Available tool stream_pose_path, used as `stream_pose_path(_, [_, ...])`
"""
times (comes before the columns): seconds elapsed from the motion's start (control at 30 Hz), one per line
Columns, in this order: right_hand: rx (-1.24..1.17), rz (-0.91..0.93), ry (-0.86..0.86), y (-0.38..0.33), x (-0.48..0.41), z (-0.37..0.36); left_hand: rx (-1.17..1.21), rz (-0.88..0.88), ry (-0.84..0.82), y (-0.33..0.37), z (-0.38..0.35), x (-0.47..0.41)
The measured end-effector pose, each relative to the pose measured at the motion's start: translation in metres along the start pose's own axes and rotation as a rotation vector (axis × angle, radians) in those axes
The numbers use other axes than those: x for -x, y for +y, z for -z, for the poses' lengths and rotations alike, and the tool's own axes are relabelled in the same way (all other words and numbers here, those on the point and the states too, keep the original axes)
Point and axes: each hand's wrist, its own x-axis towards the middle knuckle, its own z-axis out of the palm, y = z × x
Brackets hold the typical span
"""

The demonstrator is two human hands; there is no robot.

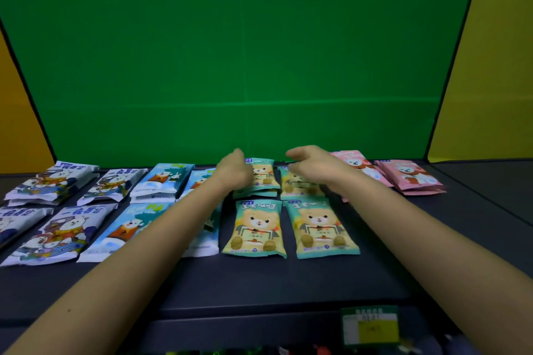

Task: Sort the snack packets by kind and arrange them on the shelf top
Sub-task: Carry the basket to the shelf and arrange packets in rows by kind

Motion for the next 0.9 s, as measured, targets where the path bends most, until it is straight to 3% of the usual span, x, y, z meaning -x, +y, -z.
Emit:
stream_pose_path(0.13, [-0.036,0.057,0.173,0.042,0.018,0.055,-0.063,-0.22,0.181,0.025,0.009,0.018])
stream_pose_path(0.3, [0.067,-0.049,0.373,0.101,0.033,0.102,-0.069,-0.344,0.162,0.067,-0.007,0.026])
stream_pose_path(0.5, [0.421,-0.199,0.27,0.144,0.031,0.115,-0.321,-0.428,0.02,0.11,-0.045,0.021])
stream_pose_path(0.67, [0.466,-0.29,0.248,0.153,0.024,0.105,-0.379,-0.414,-0.056,0.141,-0.066,0.014])
stream_pose_path(0.9, [0.583,-0.411,0.264,0.151,0.018,0.114,-0.439,-0.239,-0.084,0.176,-0.087,0.005])
